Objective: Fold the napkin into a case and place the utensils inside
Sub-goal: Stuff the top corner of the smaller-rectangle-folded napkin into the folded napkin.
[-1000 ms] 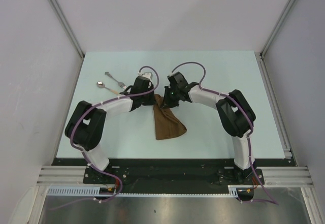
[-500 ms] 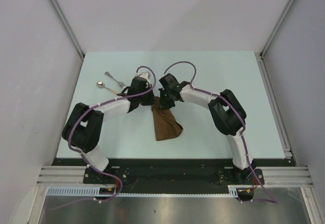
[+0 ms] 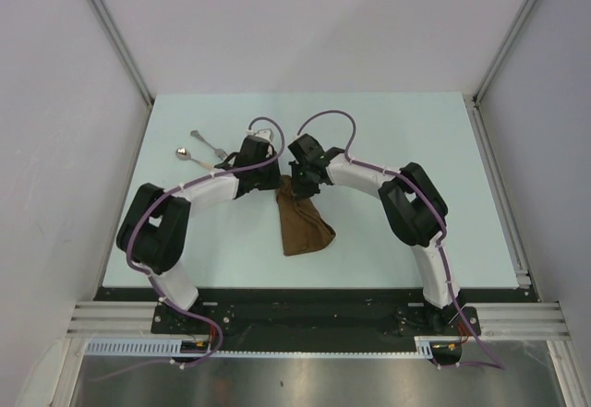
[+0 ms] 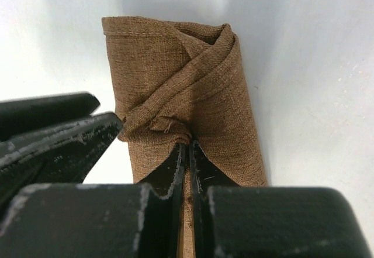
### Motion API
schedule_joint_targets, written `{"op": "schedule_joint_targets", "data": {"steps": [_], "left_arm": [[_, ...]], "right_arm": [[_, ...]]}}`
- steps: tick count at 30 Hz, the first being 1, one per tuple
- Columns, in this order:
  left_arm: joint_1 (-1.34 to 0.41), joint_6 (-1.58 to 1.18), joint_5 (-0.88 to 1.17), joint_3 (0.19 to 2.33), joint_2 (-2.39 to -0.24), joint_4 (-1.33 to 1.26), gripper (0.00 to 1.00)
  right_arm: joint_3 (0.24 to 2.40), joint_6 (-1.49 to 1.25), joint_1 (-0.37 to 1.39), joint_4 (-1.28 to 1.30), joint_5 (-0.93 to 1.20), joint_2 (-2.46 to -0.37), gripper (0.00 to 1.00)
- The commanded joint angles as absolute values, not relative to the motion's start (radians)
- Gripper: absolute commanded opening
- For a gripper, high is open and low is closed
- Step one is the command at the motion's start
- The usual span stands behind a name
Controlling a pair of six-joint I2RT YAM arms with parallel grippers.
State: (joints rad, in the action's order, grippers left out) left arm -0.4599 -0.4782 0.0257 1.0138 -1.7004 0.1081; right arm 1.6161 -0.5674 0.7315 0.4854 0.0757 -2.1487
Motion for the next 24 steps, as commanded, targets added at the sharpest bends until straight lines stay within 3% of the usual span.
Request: {"op": "schedule_joint_targets", "data": {"steps": [1,6,19,23,24], "left_arm": [[-0.453,-0.457,0.005,1.078,-1.732,0.150,0.29],[-0.453,-0.449,0.005,1.101,-1.782,0.183,0.37],[-0.454,-0.443,-0.008,1.109,-1.816,0.175,0.38],[-0.454,-0.443,-0.008,1.126,-1.830,0.183,0.31],[-0.454,-0.440,-0.008,1.127,-1.830,0.181,0.26]], "right_arm": [[1.575,-0.571,0.710,0.465,0.092,-2.073,0.00],[1.555,-0.574,0.686,0.453,0.110,-2.045,0.00],[1.509,-0.601,0.666,0.380,0.179,-2.023,0.00],[1.528,-0.606,0.670,0.393,0.179,-2.043,0.00],[1.529,-0.604,0.669,0.393,0.178,-2.045,0.00]]}}
